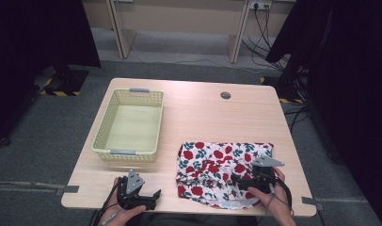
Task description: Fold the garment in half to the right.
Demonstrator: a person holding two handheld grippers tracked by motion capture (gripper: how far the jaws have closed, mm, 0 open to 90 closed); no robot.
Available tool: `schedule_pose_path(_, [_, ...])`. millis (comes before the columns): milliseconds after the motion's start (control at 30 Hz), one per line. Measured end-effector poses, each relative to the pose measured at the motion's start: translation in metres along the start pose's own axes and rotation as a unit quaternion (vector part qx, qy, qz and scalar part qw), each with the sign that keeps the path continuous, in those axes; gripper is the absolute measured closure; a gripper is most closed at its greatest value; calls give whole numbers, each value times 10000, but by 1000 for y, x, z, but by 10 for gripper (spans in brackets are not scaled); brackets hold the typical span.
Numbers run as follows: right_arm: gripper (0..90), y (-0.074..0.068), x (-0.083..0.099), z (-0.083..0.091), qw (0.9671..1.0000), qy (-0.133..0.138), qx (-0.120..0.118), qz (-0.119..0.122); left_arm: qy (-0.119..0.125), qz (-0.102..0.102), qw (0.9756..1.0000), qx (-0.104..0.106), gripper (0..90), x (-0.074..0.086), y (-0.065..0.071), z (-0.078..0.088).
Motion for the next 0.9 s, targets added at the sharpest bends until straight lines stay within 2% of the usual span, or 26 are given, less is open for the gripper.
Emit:
schedule_pose_path(100, [79, 4, 5, -6, 9998, -184, 30, -16, -45, -13, 10000, -1, 11, -1, 0, 0])
schedule_pose_path(367, [84, 12, 13, -2, 9999, -146, -1, 63, -34, -22, 10000, 11, 11, 0, 0, 1])
schedule_pose_path(433, [85, 17, 18, 2, 9998, -149, -39, 121, -33, -24, 10000, 15, 12, 0, 0, 1])
schedule_pose_path(667, [85, 39, 32, 14, 9998, -164, -19, 82, -47, -53, 10000, 48, 9, -1, 4, 0])
schedule_pose_path(833, [85, 46, 36, 17, 9998, -154, -63, 141, -42, -34, 10000, 69, 17, -2, 7, 0])
schedule_pose_path(900, [85, 47, 36, 17, 9998, -140, -66, 149, 29, 0, 9999, 108, 24, -4, 9, 1])
Point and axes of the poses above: each handheld gripper's, and its own axes: z roughly backward along the jaws, x roughly out of its underside, y roughly to its right, the point moved 4 cm from there along -z, roughly forward along the jaws, and after that the axes turned 11 degrees about -y, right-handed, at the moved point
